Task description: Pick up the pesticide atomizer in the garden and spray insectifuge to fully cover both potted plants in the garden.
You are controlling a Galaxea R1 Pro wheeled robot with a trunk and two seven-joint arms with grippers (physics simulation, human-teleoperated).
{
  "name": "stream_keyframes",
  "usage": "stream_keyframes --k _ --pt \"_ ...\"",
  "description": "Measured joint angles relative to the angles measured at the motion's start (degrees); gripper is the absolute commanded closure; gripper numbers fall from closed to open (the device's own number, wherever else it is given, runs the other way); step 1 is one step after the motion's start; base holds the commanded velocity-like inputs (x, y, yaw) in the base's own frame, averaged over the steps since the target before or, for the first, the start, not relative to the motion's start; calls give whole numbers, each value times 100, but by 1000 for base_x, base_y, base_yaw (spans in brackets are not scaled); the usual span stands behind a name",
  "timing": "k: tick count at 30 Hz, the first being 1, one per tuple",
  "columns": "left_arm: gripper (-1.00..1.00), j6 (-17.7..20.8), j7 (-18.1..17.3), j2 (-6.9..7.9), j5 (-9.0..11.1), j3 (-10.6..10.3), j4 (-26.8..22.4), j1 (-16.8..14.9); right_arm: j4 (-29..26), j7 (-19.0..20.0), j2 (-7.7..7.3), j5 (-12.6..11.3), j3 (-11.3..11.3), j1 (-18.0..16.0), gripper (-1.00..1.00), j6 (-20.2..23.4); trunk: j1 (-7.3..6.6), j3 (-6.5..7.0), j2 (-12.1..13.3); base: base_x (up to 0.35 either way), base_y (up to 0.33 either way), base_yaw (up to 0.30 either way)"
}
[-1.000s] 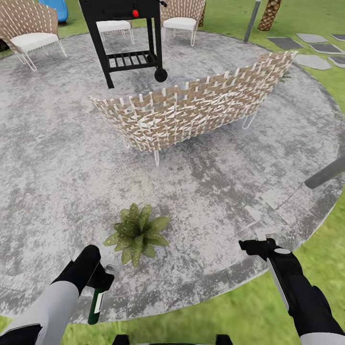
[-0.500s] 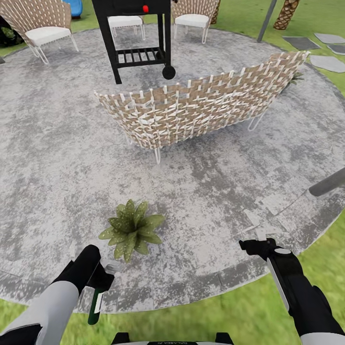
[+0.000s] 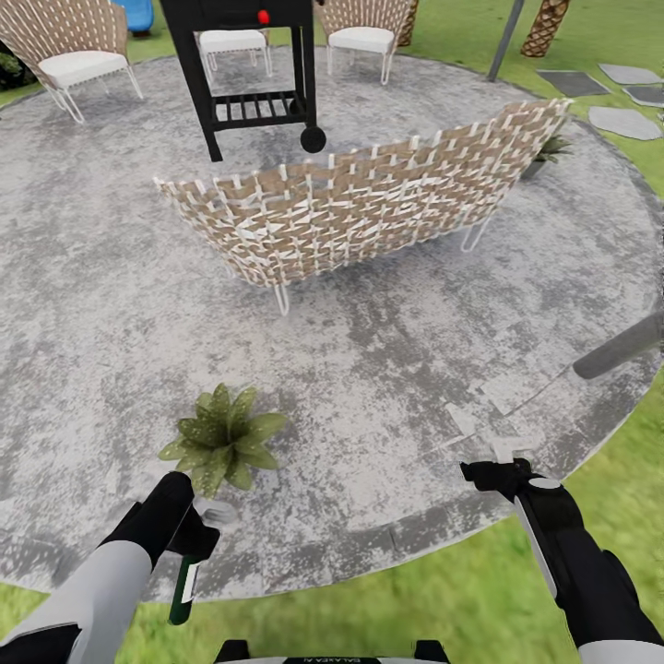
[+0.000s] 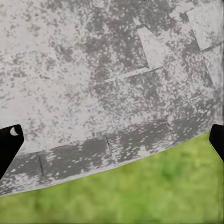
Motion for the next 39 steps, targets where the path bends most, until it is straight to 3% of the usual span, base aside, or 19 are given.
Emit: stream_keyframes --k 14,20,29,39 --pt "100 7 0 1 -1 -6 -4 2 9 -6 0 1 7 -2 -100 -3 0 -79 0 7 -93 186" --pt "100 4 -1 1 -4 -41 3 2 9 -9 4 0 11 -2 -100 -2 -3 -116 0 242 -55 199" --pt "100 5 -16 1 -3 -7 6 0 0 0 0 0 -5 -1 -100 -3 0 -131 0 64 -55 29" --pt "100 0 -14 -4 -2 -21 7 1 -2 0 0 0 -4 -1 -100 1 0 -165 0 0 -304 121"
